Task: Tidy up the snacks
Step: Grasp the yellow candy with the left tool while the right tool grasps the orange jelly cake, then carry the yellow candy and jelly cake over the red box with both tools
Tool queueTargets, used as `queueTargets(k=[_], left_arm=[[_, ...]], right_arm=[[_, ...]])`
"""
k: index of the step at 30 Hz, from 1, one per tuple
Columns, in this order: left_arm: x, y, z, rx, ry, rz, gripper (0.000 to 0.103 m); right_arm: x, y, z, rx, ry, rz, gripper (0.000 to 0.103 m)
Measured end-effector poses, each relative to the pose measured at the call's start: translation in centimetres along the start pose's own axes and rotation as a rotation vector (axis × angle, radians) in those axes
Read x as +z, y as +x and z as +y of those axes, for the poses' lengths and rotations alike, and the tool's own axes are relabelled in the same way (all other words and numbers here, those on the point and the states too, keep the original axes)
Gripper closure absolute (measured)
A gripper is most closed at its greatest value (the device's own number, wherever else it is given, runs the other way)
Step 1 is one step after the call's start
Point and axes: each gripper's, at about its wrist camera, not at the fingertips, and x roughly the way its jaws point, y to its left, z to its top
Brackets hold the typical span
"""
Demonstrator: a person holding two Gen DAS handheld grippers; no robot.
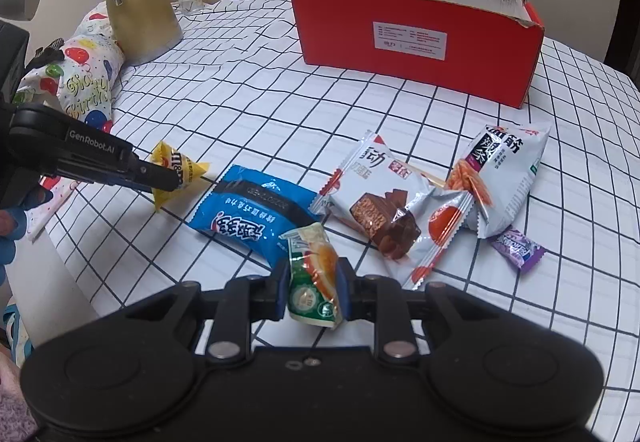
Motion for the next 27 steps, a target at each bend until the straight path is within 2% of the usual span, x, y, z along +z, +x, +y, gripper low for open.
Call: queueTargets(k=[7,15,21,27], left_arm=[[0.0,0.1,-0.4,0.002,0.016,0.003,0.082],[-0.1,0.0,-0.4,0.0,0.024,0.002,0.082],[0.1,-0.5,-0.8,-0.015,0.019,0.006,0.082],[1.0,-2.0,-2.7,-0.03,0.045,-0.016,0.082]], right_arm=[[0.0,1.4,0.7,-0.036,-0.042,0.048,0.068],[-0.5,1.3,1.1,-0.049,-0.089,0.052,0.069],[-0.3,-0.3,0.5,-0.051,-0.044,0.002,0.07],[1.6,-3.3,-0.3,-0.044,0.014,-0.077,0.07]])
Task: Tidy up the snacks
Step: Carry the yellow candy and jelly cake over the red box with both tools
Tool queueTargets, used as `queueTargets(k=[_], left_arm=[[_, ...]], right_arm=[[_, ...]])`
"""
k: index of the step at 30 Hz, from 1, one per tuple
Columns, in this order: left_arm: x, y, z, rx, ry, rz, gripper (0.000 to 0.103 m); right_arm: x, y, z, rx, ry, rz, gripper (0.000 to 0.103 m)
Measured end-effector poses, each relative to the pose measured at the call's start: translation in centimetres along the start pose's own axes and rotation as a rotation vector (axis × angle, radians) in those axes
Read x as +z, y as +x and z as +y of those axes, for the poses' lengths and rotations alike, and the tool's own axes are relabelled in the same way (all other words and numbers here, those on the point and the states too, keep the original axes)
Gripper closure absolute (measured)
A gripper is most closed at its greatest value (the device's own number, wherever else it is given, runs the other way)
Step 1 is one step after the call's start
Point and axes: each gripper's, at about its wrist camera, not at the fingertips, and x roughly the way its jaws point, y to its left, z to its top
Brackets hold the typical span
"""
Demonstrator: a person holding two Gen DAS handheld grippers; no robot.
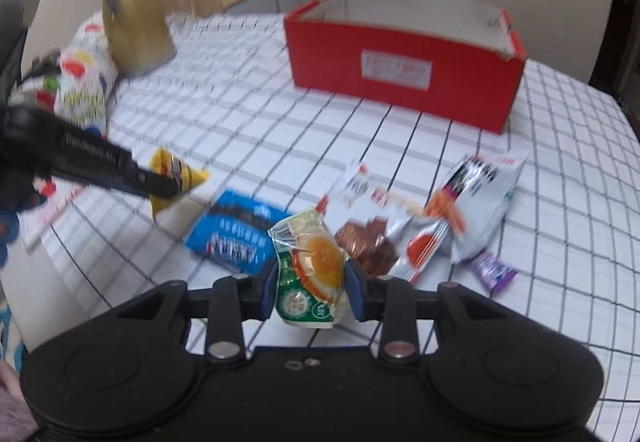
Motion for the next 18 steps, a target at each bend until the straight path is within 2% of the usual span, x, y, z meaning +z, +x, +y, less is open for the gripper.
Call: queueTargets(k=[9,18], left_arm=[[2.3,-2.4,-4.1,-0.027,0.08,-0.047,0.082],[6.0,-3.7,-8.1,-0.062,0.177,-0.109,0.082]], right_arm=[[4.1,-3.7,-2.0,-0.019,0.07,-0.122,0.069],[8.8,-5.2,-3.4,-0.039,0.074,-0.218,0.069]])
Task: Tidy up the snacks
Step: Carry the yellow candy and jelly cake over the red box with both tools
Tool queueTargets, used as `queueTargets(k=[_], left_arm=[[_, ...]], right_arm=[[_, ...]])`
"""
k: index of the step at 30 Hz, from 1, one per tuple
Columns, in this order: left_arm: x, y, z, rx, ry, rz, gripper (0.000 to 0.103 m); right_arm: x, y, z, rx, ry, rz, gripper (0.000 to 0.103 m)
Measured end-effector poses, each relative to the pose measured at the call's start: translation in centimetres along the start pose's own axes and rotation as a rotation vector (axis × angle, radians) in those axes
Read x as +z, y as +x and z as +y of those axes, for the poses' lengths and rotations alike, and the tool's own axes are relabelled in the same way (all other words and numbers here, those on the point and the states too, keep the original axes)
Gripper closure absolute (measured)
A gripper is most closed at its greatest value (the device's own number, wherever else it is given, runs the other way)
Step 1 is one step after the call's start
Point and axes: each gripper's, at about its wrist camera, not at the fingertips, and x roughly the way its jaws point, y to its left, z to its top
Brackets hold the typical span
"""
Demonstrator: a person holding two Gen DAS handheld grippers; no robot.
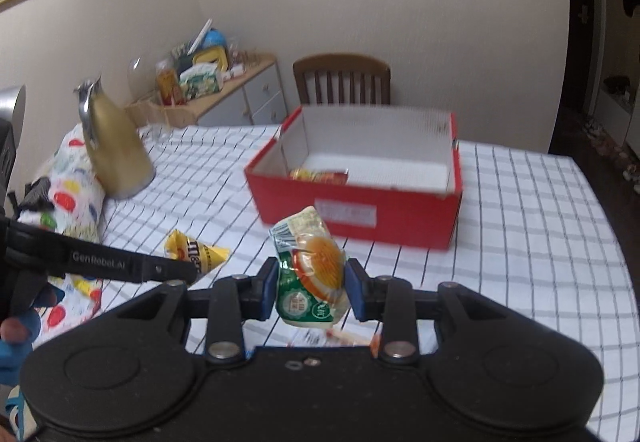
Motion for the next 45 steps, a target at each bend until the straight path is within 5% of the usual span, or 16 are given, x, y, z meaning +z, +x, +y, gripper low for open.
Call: queueTargets(k=[21,45], left_arm=[[9.6,3.4,-2.7,0.051,0.103,-0.1,0.082],[15.6,13.5,-4.3,0.121,0.175,-0.023,0.082]], right_arm=[[6.8,4.6,-3.7,-0.097,0.017,-0.044,0.069],[9.1,14.0,-7.9,-0.181,0.051,0.055,0.069]])
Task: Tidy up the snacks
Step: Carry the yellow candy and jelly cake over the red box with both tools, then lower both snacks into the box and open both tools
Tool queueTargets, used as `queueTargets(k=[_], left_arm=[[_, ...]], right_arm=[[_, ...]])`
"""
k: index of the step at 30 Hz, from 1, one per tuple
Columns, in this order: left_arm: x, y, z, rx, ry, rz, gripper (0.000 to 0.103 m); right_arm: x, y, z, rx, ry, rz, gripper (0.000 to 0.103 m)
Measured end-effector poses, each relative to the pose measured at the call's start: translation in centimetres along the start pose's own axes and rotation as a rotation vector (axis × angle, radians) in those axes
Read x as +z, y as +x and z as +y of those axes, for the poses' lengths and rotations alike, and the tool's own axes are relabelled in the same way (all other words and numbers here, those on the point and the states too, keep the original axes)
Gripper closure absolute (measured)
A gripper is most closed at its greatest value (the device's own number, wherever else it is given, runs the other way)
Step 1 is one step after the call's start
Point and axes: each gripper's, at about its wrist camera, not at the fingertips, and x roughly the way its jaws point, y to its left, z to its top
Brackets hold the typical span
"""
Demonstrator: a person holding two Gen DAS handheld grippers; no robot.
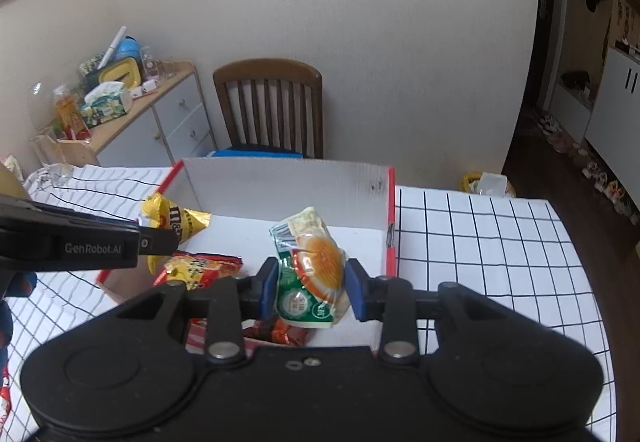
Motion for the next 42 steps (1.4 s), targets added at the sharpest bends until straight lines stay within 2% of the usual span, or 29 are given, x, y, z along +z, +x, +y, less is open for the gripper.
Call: queueTargets(k=[11,22,30,36,42], left_arm=[[0.0,5.1,-0.4,0.006,0.018,0.122,0.082],[-0.2,8.7,-1.8,0.04,0.089,0.217,0.081],[-0.6,10.4,-2.2,0.066,0.112,0.255,0.081],[-0.7,11.0,-2.1,0.07,0.103,0.267,0.081],[-0.6,10.2,-2.0,0.057,0.097,0.244,0.08]], right_arm=[[-0.9,4.3,-0.1,-0.044,0.003,0.094,0.069],[-1.6,6.6,-0.1,-0.051,0.01,0.181,0.069],[-1.9,7.2,0.1,-0.061,0.0,0.194,0.071],[-2.0,6.8,0.2,-0.06,-0.013,0.187,0.067],[-1.8,5.8,-0.1,-0.054,0.0,0.171,0.057]])
